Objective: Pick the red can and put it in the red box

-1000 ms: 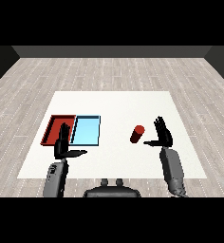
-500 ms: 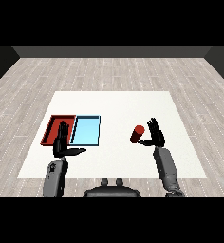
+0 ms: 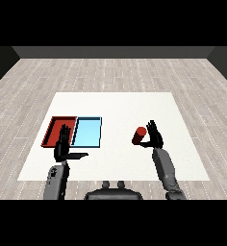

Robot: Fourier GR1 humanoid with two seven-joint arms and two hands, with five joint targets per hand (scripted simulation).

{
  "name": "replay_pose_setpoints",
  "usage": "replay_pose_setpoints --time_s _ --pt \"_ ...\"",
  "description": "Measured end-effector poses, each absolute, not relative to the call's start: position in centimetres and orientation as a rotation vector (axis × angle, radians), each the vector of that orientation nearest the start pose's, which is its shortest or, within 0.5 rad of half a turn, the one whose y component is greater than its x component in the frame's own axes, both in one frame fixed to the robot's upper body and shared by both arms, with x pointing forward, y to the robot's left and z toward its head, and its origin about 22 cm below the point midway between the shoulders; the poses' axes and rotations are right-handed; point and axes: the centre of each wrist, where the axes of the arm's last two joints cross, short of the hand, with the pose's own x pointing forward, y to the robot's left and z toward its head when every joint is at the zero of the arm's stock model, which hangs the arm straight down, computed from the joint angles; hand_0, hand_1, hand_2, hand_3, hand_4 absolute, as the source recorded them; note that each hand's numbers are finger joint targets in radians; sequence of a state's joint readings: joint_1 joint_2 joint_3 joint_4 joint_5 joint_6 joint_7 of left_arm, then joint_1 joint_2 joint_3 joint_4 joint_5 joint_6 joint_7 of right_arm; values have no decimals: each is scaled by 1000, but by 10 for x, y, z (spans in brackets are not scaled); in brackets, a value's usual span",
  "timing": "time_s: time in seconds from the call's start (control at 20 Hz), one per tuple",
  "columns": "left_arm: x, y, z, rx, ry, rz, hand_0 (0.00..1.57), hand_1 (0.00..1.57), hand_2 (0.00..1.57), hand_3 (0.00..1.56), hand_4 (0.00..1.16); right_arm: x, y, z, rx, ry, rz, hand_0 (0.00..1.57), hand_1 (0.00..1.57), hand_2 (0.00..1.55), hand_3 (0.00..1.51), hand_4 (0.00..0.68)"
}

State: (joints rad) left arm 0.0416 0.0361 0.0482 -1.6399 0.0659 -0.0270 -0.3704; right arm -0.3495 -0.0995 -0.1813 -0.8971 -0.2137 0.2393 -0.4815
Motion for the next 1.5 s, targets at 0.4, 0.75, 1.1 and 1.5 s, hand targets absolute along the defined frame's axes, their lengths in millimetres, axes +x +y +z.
replay_pose_setpoints --time_s 0.4,0.75,1.1,1.5 --pt "237 259 13 16 -1977 58 0 0 0 0 0 322 -259 -64 259 -1707 -121 0 0 0 0 0" --pt "239 261 10 15 -1977 60 0 0 0 0 0 324 -247 -64 271 -1706 -130 0 0 0 0 0" --pt "234 257 9 14 -1971 63 0 0 0 0 0 330 -245 -69 262 -1690 -112 0 0 0 0 0" --pt "239 256 12 22 -1983 60 0 0 0 0 0 336 -238 -69 261 -1678 -117 0 0 0 0 0"
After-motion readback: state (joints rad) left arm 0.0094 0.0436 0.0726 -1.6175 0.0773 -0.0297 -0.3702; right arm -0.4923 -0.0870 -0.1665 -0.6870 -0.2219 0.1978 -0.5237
